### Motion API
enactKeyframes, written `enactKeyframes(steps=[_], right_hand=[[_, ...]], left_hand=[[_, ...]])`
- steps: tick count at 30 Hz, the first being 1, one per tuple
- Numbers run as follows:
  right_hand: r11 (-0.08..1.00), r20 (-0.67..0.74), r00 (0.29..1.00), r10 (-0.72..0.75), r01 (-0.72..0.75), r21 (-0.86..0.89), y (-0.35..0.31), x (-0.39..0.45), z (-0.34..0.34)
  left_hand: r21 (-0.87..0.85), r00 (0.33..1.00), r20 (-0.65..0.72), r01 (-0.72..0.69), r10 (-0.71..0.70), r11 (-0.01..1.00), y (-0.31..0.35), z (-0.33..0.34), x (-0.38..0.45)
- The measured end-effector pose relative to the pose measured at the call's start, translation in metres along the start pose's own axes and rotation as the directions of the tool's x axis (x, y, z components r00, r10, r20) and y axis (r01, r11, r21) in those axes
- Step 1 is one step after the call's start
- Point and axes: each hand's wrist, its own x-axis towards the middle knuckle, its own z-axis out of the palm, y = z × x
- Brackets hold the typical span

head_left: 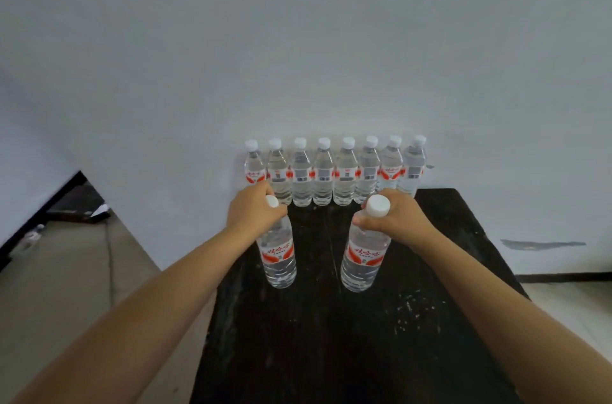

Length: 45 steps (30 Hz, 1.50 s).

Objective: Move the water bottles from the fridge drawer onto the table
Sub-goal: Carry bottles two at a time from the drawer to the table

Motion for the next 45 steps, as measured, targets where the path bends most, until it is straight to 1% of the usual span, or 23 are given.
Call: enactKeyframes(steps=[3,6,9,11,18,22,26,30,35,38,41,43,45], right_hand=[[0.999,-0.003,0.999,0.037,-0.037,-0.036,-0.013,0.034,0.029],[0.996,-0.018,0.998,0.062,-0.063,-0.057,-0.019,0.073,0.054],[0.995,0.03,0.998,0.055,-0.053,-0.089,-0.023,0.11,0.076],[0.993,0.068,0.996,0.053,-0.045,-0.109,-0.025,0.133,0.09],[0.982,0.137,0.99,-0.009,0.035,-0.185,-0.033,0.201,0.135],[0.982,0.135,0.99,-0.034,0.058,-0.177,-0.035,0.231,0.15],[0.963,0.146,0.987,-0.072,0.107,-0.249,-0.043,0.246,0.154],[0.961,0.127,0.987,-0.095,0.124,-0.248,-0.043,0.255,0.159],[0.958,0.089,0.992,-0.091,0.112,-0.265,-0.045,0.259,0.165],[0.965,0.139,0.988,-0.069,0.101,-0.242,-0.043,0.261,0.162],[0.955,0.203,0.977,-0.067,0.122,-0.269,-0.04,0.262,0.159],[0.966,0.212,0.976,-0.056,0.107,-0.235,-0.039,0.259,0.159],[0.974,0.208,0.977,-0.039,0.084,-0.209,-0.038,0.256,0.16]], left_hand=[[-0.008,1.0,0.005,0.009,-0.009,1.0,-0.024,-0.004,0.032],[-0.006,0.999,-0.01,0.051,-0.052,0.999,-0.04,-0.005,0.062],[-0.044,0.993,-0.02,0.112,-0.113,0.993,-0.054,0.001,0.091],[-0.082,0.991,-0.004,0.133,-0.134,0.988,-0.061,0.007,0.109],[-0.198,0.978,0.048,0.21,-0.205,0.957,-0.084,0.031,0.166],[-0.218,0.974,0.025,0.227,-0.227,0.949,-0.089,0.039,0.192],[-0.198,0.979,0.009,0.202,-0.205,0.959,-0.092,0.041,0.208],[-0.222,0.98,0.021,0.199,-0.199,0.955,-0.101,0.043,0.217],[-0.217,0.987,0.139,0.113,-0.084,0.97,-0.1,0.039,0.222],[-0.214,0.976,0.216,0.09,-0.043,0.973,-0.103,0.035,0.222],[-0.2,0.95,0.308,0.012,0.051,0.98,-0.113,0.027,0.22],[-0.147,0.943,0.318,-0.052,0.097,0.988,-0.117,0.025,0.218],[-0.12,0.952,0.291,-0.063,0.096,0.991,-0.118,0.027,0.216]])
